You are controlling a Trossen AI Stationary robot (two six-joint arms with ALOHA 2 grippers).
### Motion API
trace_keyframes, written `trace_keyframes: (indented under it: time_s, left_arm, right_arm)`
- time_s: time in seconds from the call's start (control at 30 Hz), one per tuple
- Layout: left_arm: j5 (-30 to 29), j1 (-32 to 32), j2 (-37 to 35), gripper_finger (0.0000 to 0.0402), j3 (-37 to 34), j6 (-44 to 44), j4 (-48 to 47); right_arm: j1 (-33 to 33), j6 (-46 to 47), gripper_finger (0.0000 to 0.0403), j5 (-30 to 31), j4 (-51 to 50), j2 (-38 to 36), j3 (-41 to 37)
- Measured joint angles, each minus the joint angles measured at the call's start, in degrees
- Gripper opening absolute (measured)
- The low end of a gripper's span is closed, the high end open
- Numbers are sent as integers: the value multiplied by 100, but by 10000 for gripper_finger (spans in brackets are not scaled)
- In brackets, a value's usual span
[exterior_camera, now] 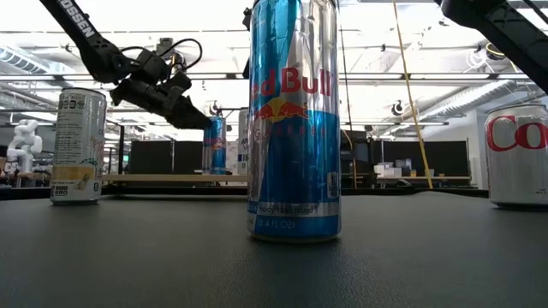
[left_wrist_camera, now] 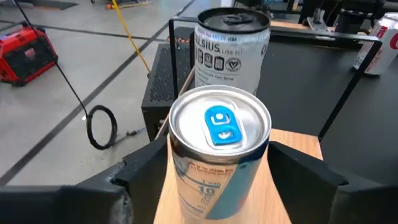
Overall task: Place canned beverage on shelf
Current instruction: Put the top blue soda can on the shelf, then put the top red-silver soda can on the shelf
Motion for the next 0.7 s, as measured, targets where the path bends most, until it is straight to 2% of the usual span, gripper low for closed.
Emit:
trace_keyframes:
  time_s: [0.13, 0.37, 0.7]
  left_arm:
    - [1, 0, -7, 298, 0, -10, 46]
    - [1, 0, -109, 299, 1, -54, 55]
    - [76, 0, -1057, 299, 13, -798, -244]
  right_arm:
    - [0, 0, 0, 0, 0, 0, 0]
    - [0, -1, 0, 0, 0, 0, 0]
    - [0, 0, 0, 0, 0, 0, 0]
